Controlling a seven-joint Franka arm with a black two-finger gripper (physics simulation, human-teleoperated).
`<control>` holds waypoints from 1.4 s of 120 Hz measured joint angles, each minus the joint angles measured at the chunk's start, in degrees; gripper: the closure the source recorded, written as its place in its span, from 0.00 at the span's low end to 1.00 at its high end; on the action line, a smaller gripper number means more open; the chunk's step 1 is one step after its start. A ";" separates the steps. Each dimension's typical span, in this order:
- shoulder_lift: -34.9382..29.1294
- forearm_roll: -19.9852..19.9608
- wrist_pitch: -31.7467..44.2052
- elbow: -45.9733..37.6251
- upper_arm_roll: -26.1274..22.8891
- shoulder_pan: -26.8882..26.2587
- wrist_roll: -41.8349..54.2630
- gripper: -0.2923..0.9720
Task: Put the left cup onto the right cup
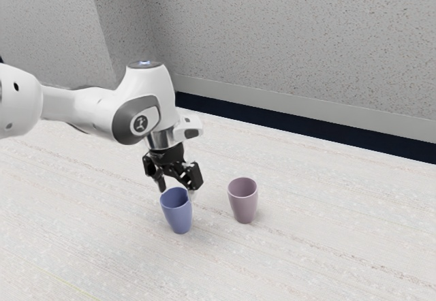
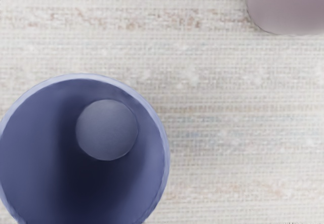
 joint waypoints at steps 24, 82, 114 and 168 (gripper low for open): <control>0.14 -0.80 0.89 -1.50 0.00 0.76 -2.13 0.25; 2.56 -0.96 4.24 -0.21 -1.64 0.22 -5.10 0.25; 4.99 -0.95 4.77 1.32 -1.68 0.26 -5.97 0.25; 8.62 -1.34 6.70 2.07 -1.68 0.36 -6.79 0.34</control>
